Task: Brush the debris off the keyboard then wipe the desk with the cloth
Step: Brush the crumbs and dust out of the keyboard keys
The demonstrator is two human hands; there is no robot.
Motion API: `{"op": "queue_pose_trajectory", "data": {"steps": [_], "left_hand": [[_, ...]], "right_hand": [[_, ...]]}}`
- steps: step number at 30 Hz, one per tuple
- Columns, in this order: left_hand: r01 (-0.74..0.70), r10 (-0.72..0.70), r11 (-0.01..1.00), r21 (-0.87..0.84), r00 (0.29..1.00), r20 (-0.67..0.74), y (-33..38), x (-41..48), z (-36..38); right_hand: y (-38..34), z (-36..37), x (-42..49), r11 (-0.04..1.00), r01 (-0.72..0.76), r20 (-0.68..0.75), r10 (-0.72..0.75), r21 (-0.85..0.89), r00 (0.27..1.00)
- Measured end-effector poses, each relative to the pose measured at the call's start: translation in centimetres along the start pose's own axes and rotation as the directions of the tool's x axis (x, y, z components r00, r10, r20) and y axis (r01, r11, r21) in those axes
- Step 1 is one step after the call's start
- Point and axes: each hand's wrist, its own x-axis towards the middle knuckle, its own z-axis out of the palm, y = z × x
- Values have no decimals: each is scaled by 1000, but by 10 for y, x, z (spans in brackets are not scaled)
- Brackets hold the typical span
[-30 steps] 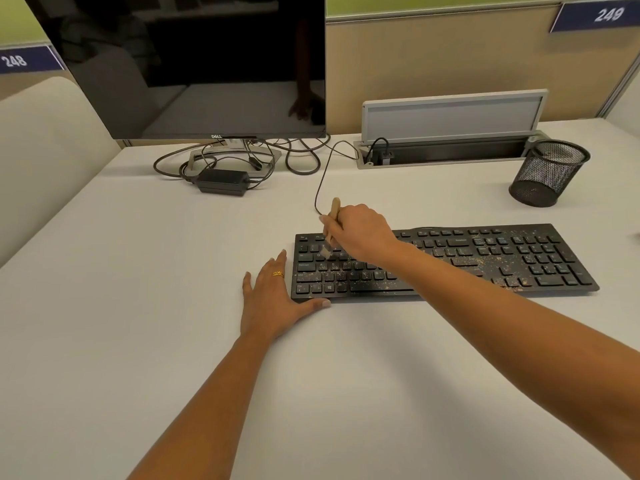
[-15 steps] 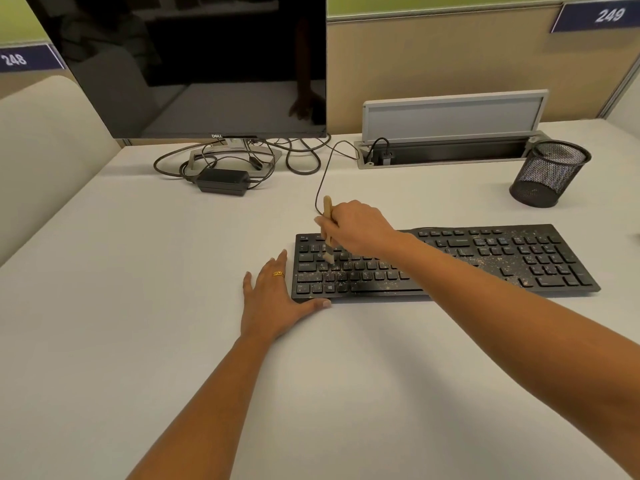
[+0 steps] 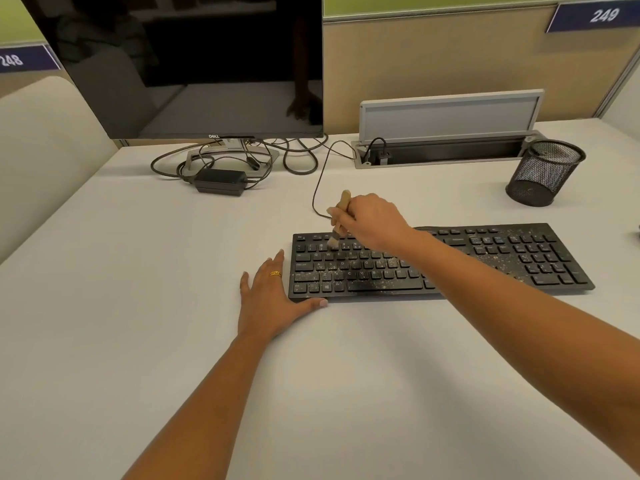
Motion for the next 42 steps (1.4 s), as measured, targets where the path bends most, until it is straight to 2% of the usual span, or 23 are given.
{"op": "queue_pose_trajectory", "data": {"steps": [7,13,15,19,23,26,31,36,39,42], "left_hand": [[-5,5,1000,-2,1000,2,0,1,0],[-7,7,1000,-3,1000,4,-1,1,0],[-3,3,1000,-1,1000,2,-2,1,1],[0,0,1000,9,1000,4,-2,1,1],[-5,5,1000,10,1000,7,0,1,0],[-3,3,1000,6,1000,8,0,1,0],[-2,2,1000,4,1000,7,0,0,0],[-4,4,1000,-3,1000,7,0,0,0],[-7,7,1000,-11,1000,3,0,0,0],[-9,9,1000,-12,1000,6,0,-1,0]], "right_hand": [[1,12,0,998,22,73,-18,-54,997],[4,8,-1,1000,-3,24,3,4,1000],[5,10,-1,1000,6,61,-6,-12,998],[8,3,-4,994,45,139,-58,95,989],[16,-3,-10,996,80,207,-69,-44,976],[20,-10,-8,984,88,166,-62,-152,984],[16,-6,-8,997,-41,-10,42,64,999],[10,10,-13,999,-38,11,39,-34,999],[9,4,-10,998,-57,29,56,21,998],[12,1,-11,991,-94,-52,99,94,994]]}}
